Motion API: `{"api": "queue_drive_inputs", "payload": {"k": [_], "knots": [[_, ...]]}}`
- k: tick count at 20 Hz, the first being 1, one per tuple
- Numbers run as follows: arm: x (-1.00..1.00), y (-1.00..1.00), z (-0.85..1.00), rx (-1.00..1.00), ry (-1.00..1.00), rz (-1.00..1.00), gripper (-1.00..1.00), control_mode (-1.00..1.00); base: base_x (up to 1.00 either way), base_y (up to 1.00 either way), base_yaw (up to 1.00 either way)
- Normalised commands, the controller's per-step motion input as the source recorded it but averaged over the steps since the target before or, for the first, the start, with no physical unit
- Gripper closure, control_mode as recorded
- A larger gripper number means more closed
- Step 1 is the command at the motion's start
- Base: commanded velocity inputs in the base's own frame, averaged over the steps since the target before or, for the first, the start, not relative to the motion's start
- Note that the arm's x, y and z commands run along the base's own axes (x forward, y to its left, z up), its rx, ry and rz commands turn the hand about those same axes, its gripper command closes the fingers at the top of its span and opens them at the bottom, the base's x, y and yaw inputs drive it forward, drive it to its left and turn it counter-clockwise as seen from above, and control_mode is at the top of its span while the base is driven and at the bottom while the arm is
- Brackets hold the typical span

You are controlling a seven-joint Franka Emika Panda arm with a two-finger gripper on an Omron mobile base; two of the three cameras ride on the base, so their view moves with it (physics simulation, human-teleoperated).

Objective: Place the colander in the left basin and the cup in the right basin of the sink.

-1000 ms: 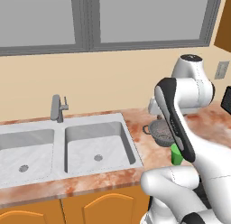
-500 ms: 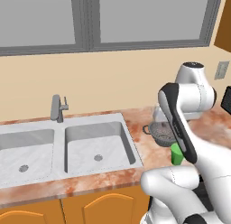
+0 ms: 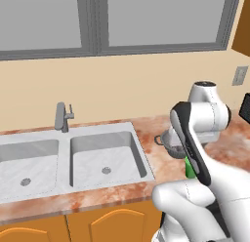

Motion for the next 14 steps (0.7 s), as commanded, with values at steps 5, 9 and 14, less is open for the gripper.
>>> {"api": "queue_drive_inputs", "payload": {"k": [5, 9, 14], "knots": [[-0.18, -0.21, -0.24, 0.0, 0.0, 0.0, -1.0, -1.0, 0.0, 0.0, 0.0], [-0.03, -0.13, -0.12, -0.01, -0.01, 0.0, -1.0, -1.0, 0.0, 0.0, 0.0], [0.21, -0.04, -0.08, -0.01, -0.01, 0.0, -1.0, -1.0, 0.0, 0.0, 0.0]]}}
